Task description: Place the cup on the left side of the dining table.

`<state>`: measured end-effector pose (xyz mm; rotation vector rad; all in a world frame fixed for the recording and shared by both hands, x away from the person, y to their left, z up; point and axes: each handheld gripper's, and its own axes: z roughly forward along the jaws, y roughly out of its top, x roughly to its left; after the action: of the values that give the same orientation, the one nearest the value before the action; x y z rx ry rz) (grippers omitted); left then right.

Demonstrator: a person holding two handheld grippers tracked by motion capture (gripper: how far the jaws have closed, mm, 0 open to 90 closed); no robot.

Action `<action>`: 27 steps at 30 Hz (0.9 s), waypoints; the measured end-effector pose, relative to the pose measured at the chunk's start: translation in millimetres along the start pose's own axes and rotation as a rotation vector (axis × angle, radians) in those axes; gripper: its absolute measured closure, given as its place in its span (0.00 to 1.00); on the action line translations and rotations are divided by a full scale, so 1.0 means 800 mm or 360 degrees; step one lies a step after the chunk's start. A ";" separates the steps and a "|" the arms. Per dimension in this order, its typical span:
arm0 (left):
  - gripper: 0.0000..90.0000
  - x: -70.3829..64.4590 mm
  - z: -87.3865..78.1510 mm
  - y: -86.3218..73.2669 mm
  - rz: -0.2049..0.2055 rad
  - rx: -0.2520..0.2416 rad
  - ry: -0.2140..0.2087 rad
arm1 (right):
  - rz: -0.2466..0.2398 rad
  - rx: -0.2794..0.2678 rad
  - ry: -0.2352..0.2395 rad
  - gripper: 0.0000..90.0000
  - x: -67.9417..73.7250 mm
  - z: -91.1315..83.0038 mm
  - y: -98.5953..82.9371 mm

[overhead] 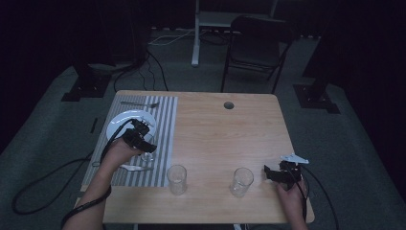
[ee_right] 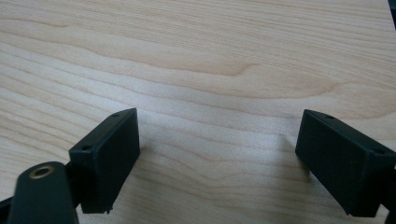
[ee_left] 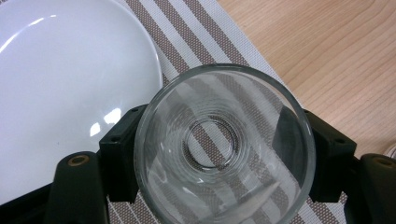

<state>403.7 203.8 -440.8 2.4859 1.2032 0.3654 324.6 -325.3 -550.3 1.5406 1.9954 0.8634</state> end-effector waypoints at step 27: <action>0.08 0.004 0.005 -0.027 -0.0162 -0.0128 -0.0163 | 0.0000 0.0000 0.0000 0.15 0.000 0.000 0.000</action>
<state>392.3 217.7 -453.4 2.3349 1.2426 0.2514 324.6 -325.3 -550.4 1.5405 1.9952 0.8636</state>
